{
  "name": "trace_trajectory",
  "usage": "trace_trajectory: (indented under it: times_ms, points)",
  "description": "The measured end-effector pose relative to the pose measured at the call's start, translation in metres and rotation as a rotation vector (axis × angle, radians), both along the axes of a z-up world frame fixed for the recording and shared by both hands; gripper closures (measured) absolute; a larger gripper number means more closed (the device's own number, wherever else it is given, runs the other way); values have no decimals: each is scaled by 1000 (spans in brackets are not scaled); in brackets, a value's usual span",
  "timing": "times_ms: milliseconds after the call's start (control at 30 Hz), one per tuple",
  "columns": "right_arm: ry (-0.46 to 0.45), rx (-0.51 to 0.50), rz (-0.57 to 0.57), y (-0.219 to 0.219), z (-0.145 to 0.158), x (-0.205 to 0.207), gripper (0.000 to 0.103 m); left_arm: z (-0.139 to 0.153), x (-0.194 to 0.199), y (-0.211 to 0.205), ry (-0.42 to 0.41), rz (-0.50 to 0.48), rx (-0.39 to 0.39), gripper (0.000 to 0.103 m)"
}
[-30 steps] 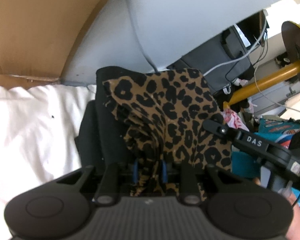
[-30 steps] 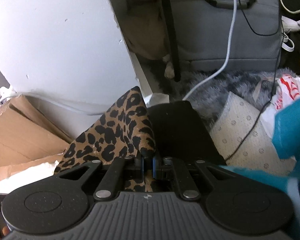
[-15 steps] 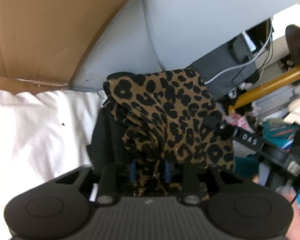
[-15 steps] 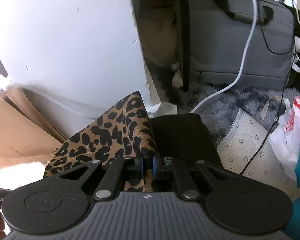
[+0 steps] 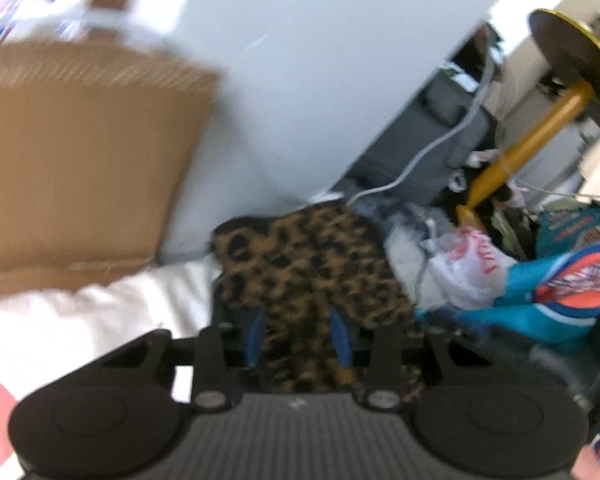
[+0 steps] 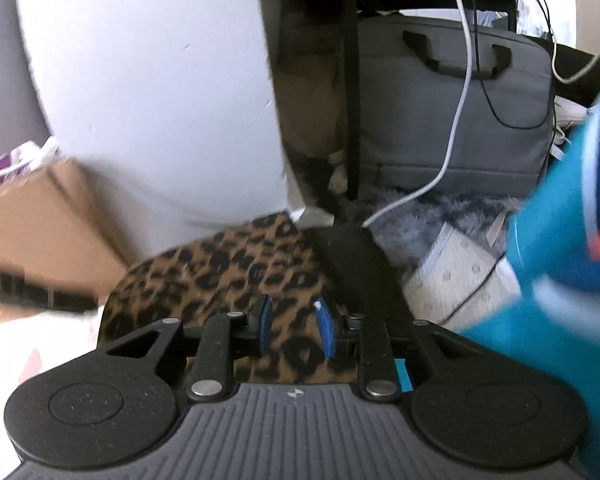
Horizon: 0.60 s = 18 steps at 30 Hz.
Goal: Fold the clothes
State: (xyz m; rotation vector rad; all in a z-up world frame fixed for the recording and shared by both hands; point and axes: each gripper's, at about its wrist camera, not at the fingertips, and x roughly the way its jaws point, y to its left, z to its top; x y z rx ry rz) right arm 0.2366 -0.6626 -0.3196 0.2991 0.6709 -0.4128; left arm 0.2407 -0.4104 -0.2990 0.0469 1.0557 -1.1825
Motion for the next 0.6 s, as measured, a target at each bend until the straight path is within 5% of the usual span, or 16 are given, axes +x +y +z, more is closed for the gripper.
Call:
trace_trajectory:
  times_ms: [200,467,600]
  points:
    - [25,99,-28,11,-14,-25,76,2,-27,-30,-59,-60,11,67]
    - [96,56,31,26,-21,-34,63,-33,-56,-42,-237,-151,173,81]
    - [133,73,16,18,-31,-46,63,-34,-50,-43,-227,-135,198,91]
